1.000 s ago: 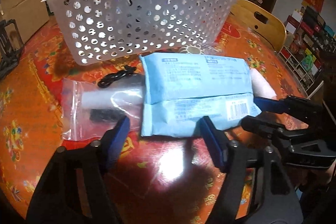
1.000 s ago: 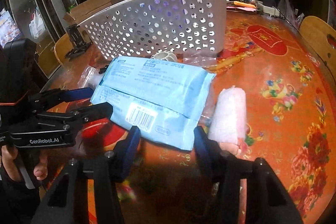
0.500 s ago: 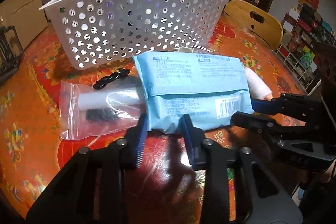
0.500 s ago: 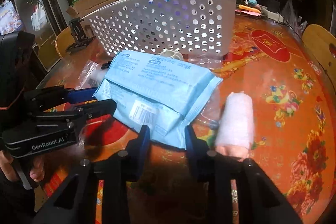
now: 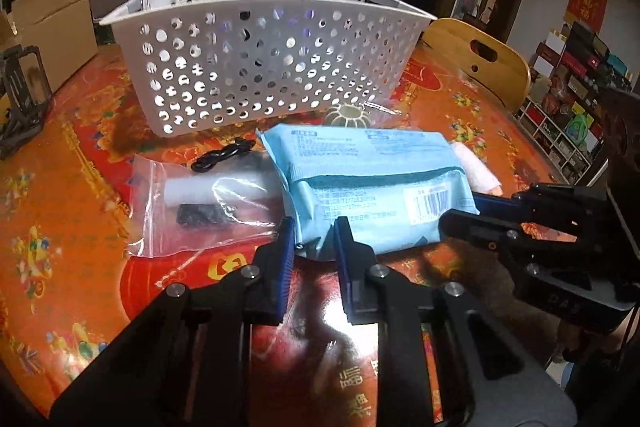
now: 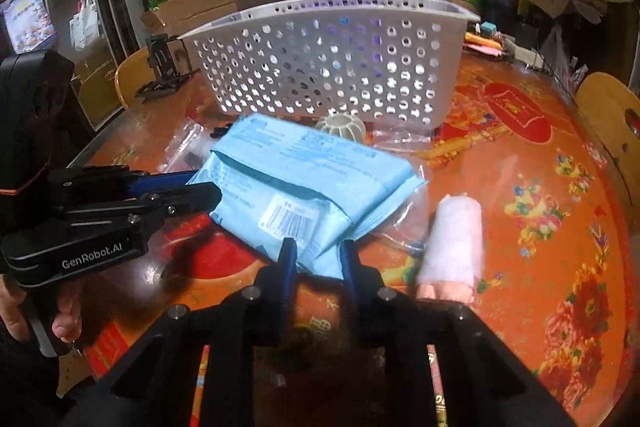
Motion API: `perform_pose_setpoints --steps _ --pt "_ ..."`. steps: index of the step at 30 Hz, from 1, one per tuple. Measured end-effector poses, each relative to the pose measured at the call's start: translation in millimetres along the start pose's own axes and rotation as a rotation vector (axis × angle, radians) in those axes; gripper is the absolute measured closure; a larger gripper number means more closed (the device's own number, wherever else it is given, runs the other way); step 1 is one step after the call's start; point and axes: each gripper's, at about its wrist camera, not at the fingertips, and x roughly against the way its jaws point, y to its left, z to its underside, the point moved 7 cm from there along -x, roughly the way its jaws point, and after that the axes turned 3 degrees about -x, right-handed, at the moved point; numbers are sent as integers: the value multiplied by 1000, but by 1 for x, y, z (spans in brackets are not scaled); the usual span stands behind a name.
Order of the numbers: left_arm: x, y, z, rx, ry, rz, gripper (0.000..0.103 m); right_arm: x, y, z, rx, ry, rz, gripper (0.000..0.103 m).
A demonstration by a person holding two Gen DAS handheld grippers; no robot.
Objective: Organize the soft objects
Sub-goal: 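Close the left tool's fingers on the blue wrapped packets, then carry the blue packets over the white basket and open the left tool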
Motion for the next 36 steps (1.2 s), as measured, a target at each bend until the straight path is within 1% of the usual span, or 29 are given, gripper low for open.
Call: perform_pose_setpoints --steps 10,22,29,33,36 --pt "35 -3 -5 5 -54 7 86 19 11 -11 32 -50 -1 88" --pt "62 4 -19 26 -104 2 86 36 25 -31 76 -89 -5 90" --pt "92 6 -40 33 -167 -5 86 55 36 -52 114 -131 3 91" --pt "114 6 -58 29 -210 -14 86 71 44 -70 142 -169 10 91" --pt "130 7 -79 22 -246 -21 86 86 50 -89 170 -205 23 91"
